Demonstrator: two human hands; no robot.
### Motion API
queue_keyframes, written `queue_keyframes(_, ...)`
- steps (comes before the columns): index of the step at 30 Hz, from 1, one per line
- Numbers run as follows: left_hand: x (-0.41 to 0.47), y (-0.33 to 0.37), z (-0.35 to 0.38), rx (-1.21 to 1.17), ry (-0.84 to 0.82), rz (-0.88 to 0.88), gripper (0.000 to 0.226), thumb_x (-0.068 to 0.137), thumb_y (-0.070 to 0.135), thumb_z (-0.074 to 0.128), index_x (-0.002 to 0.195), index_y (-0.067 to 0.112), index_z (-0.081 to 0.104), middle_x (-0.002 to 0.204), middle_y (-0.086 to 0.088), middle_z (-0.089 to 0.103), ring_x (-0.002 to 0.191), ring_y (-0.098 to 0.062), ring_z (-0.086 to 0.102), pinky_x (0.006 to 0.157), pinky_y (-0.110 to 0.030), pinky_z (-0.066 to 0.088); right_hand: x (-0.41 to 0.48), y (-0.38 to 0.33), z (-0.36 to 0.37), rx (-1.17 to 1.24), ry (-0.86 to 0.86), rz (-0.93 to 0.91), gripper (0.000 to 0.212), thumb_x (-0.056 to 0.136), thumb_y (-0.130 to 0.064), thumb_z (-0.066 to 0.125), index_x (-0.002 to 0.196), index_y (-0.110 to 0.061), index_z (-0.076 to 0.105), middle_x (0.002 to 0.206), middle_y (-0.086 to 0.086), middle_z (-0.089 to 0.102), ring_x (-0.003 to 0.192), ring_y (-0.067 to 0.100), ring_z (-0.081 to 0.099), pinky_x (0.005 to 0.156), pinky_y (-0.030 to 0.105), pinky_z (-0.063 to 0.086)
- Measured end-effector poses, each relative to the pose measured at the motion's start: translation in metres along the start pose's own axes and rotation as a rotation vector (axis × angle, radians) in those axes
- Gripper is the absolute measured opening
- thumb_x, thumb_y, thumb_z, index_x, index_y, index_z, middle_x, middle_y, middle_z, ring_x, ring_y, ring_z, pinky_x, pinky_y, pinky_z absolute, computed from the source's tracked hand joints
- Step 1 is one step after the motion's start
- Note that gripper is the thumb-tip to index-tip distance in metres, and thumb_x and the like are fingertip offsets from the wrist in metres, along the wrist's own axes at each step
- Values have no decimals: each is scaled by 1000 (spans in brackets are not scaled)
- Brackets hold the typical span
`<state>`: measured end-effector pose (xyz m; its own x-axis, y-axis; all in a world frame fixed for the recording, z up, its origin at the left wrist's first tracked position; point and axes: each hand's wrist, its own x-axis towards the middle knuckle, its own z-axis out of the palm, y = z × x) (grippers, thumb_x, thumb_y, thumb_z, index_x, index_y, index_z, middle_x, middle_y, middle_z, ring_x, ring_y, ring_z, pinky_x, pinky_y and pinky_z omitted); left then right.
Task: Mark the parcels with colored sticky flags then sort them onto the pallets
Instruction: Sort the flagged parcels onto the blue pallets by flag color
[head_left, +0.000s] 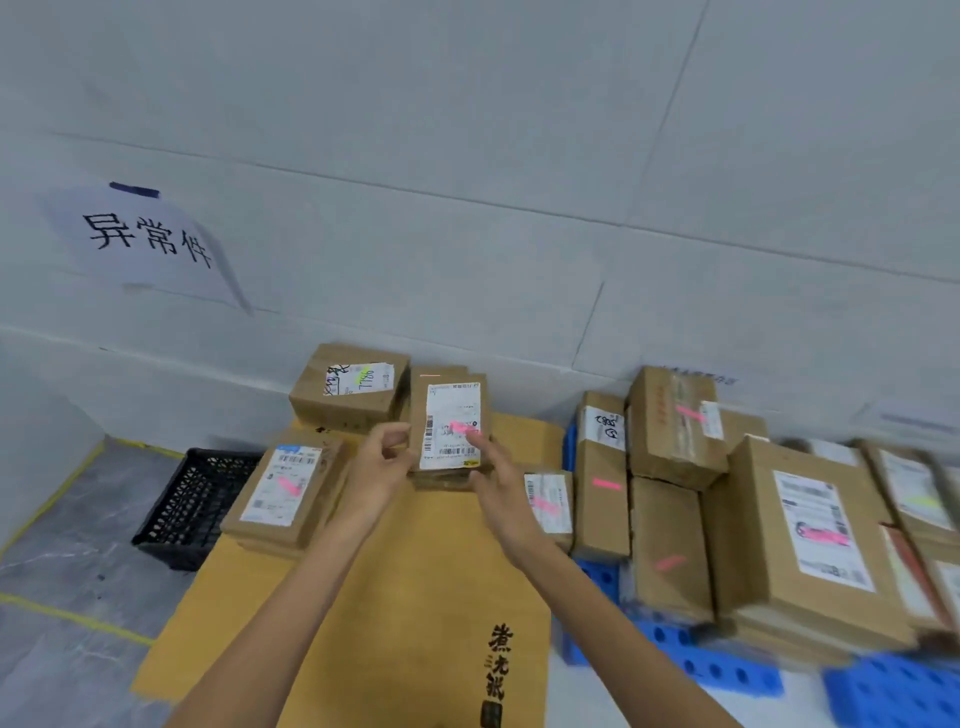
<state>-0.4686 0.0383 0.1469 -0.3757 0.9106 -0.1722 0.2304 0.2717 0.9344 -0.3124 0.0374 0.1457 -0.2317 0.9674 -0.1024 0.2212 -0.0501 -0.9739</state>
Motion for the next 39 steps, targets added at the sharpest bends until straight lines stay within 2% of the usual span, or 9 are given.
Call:
queue_keyframes(6, -47, 39, 124, 71, -255, 72, 36, 86, 5, 62, 116, 22, 53, 99, 11, 58, 85, 2, 54, 61, -8, 44, -46, 33, -125, -170, 197, -5, 49, 90, 3, 42, 124, -31, 52, 131, -10, 42, 122, 3, 40, 103, 24, 39)
queue_keyframes(9, -64, 42, 175, 133, -398, 51, 43, 89, 5, 59, 130, 13, 50, 113, 5, 56, 100, -6, 53, 77, -8, 44, -69, 51, -173, -255, 221, 54, 51, 92, 1, 43, 116, -44, 44, 124, -11, 38, 112, -4, 39, 95, 10, 35)
queue_keyframes(12, -75, 47, 206, 201, -512, 34, 46, 91, 6, 55, 136, 8, 44, 129, -4, 53, 119, -16, 50, 95, -19, 38, -81, 71, -201, -369, 184, 150, 45, 92, -1, 46, 129, -26, 42, 131, 2, 34, 117, 7, 34, 97, 14, 30)
queue_keyframes(17, -84, 38, 228, 255, -578, -4, 40, 90, 7, 56, 130, 7, 49, 125, -9, 58, 110, -14, 52, 86, -18, 40, -99, 97, -201, -341, 147, 278, 51, 91, -8, 50, 139, -17, 35, 149, 14, 11, 141, 30, 16, 115, 41, 26)
queue_keyframes(25, -99, 27, 255, 261, -700, -67, 43, 93, 3, 49, 134, 14, 42, 113, 3, 50, 95, -3, 48, 70, -8, 44, -99, 95, -186, -832, 64, 339, 70, 93, -12, 45, 148, -36, 9, 152, 5, -32, 140, 36, -25, 114, 52, 8)
queue_keyframes(27, -100, 25, 258, 254, -711, -74, 44, 93, -2, 44, 134, 13, 41, 112, 3, 50, 92, -1, 48, 64, -4, 44, -97, 93, -182, -840, 42, 346, 68, 94, -13, 43, 149, -34, 8, 153, 3, -28, 140, 36, -25, 114, 54, 4)
queue_keyframes(31, -92, 20, 248, 249, -655, -74, 43, 96, 4, 43, 137, 15, 40, 133, 0, 46, 123, -13, 43, 88, -16, 41, -95, 98, -177, -851, 98, 216, 57, 95, -10, 39, 147, -23, 20, 158, 7, -6, 144, 30, -14, 118, 45, 4)
queue_keyframes(34, -73, 5, 230, 267, -546, -67, 42, 94, 4, 44, 135, 15, 45, 135, -1, 47, 125, -17, 45, 97, -25, 42, -90, 97, -172, -711, 77, 70, 47, 95, -6, 40, 141, -18, 36, 154, 4, 18, 145, 22, 6, 119, 33, 11)
queue_keyframes(39, -31, -32, 193, 257, -250, -185, 37, 91, 0, 46, 127, 7, 50, 128, -13, 55, 112, -27, 54, 84, -29, 46, -61, 95, -152, -636, -39, -40, 39, 94, -2, 40, 132, -12, 46, 134, 2, 41, 124, 10, 37, 109, 17, 26)
